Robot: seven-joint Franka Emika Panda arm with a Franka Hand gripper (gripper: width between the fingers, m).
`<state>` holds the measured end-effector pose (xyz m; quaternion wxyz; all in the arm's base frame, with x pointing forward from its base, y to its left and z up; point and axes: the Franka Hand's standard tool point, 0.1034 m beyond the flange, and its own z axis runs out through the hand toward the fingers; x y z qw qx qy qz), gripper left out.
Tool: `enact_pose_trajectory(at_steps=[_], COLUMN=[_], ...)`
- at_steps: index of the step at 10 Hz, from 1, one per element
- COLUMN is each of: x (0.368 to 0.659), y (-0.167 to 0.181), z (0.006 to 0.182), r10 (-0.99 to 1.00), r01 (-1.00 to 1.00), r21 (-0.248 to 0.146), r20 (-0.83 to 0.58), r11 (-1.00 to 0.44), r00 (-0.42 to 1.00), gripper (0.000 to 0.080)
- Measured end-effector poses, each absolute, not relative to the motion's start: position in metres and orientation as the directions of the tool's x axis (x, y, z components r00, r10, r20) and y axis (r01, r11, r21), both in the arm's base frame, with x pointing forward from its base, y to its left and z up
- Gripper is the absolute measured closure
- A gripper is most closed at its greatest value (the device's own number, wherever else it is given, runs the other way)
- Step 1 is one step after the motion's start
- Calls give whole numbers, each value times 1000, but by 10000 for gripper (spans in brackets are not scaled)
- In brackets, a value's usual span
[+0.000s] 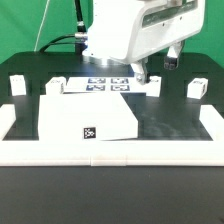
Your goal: Assemble one leg
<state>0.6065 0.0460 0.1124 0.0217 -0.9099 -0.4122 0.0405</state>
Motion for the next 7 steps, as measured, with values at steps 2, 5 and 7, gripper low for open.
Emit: enact_pose_trajectory(at_steps=[2,5,7], x=[606,606,600], y=[46,46,43], z=[112,112,112], r10=[752,752,783], r01=[748,748,781], r21=[-73,-73,-64], r20=[-56,-57,-42], r11=[-659,-659,-622], r00=[657,657,620], gripper=[150,150,150])
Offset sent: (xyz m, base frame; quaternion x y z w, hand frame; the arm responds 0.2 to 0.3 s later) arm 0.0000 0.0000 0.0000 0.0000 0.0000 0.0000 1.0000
